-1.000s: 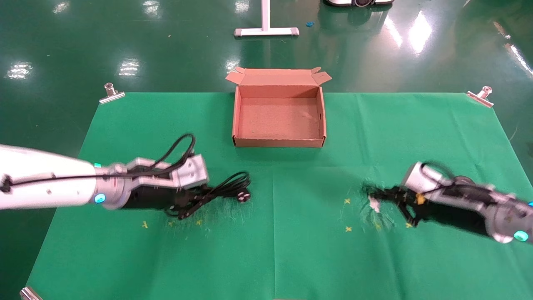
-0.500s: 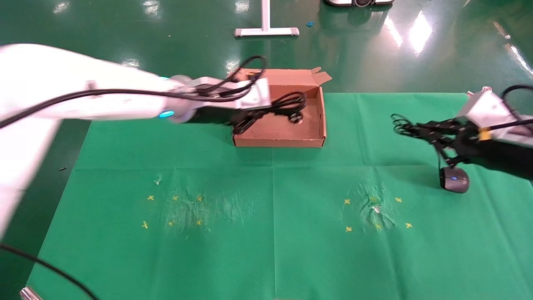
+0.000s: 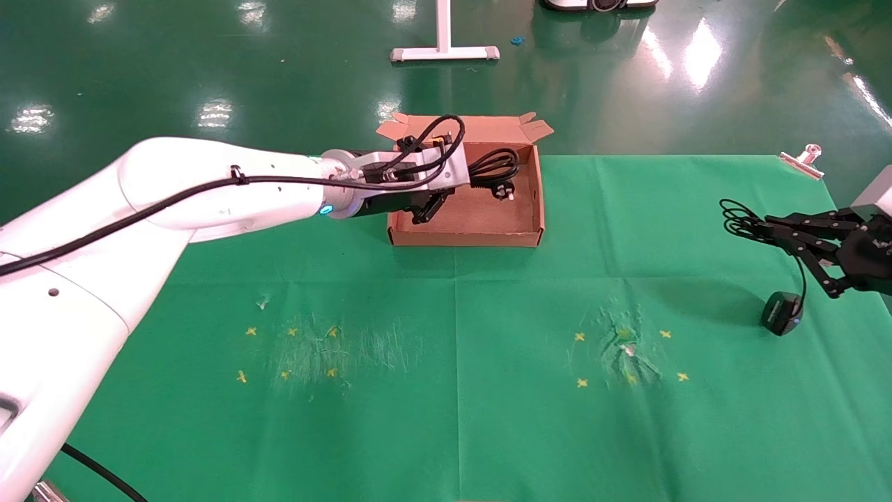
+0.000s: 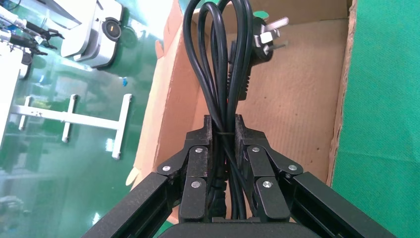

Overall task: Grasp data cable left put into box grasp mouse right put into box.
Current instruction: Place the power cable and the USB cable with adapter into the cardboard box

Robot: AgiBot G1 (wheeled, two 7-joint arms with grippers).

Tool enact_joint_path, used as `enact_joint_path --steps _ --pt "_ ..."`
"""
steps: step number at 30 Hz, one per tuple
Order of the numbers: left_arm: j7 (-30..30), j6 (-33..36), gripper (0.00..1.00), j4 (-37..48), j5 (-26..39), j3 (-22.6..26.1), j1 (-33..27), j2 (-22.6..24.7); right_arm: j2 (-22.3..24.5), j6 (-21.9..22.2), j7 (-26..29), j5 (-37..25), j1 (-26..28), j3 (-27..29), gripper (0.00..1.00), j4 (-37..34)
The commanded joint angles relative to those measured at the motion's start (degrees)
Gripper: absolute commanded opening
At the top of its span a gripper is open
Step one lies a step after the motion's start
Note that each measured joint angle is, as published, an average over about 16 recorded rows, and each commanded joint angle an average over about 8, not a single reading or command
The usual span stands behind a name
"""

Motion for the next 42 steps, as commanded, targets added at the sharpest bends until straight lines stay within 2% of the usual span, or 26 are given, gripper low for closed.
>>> enact_joint_path --steps 1,10,16,22,27,34,37,42 --pt "0.72 -1.55 1.00 0.59 -1.98 1.51 -0.11 0.00 0.30 0.39 -0.32 0.63 -0.56 0.47 0.00 0.05" --pt "1.65 -3.89 1.00 2.84 -8.61 6.27 -1.76 -0.49 -3.84 1.53 -1.57 -0.60 4.10 -0.20 0.00 0.70" --pt "3.43 1.29 1.00 7.40 -12.88 5.69 -5.36 -4.31 -8.41 -0.52 -3.97 -0.93 10.72 -1.67 0.00 1.03" --pt "4.60 4.99 1.00 8.09 -14.82 3.98 -8.75 -11.90 -15.53 -3.61 -5.73 -0.66 18.03 -4.40 0.00 1.14" --pt "2.43 4.98 1.00 5.15 -14.10 4.30 -8.71 -14.30 -23.46 -4.84 -6.03 -2.20 22.56 -8.13 0.00 0.82" --pt "-1.16 4.09 1.00 1.10 -12.63 5.15 -7.90 -15.69 -33.29 -0.11 -5.76 -7.99 23.09 -12.56 0.00 0.10" --pt "-2.61 3.74 1.00 -0.43 -12.01 5.50 -7.62 -16.21 -36.03 2.24 -5.73 -9.46 22.38 -13.37 0.00 -0.14" --pt "-4.81 3.21 1.00 -2.69 -11.02 6.03 -7.22 -16.96 -38.90 3.77 -6.72 -9.07 22.68 -13.57 0.00 -0.76"
